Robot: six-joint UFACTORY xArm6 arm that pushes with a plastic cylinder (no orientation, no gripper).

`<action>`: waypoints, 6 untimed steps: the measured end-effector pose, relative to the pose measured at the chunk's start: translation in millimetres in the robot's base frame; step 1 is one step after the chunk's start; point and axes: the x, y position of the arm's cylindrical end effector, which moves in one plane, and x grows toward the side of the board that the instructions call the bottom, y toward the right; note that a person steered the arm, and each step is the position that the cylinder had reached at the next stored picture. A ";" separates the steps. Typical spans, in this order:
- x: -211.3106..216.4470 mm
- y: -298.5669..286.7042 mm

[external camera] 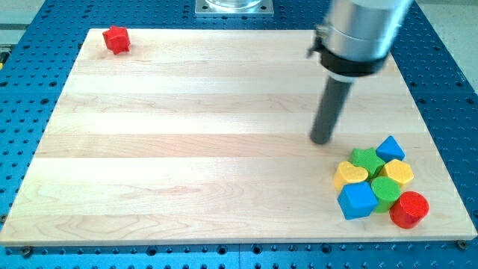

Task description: Move the red star diagonally to the cube

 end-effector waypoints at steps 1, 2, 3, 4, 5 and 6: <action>-23.2 -136.7; -70.6 -297.0; -138.6 -380.0; -178.8 -408.5; -236.9 -390.3; -262.0 -338.5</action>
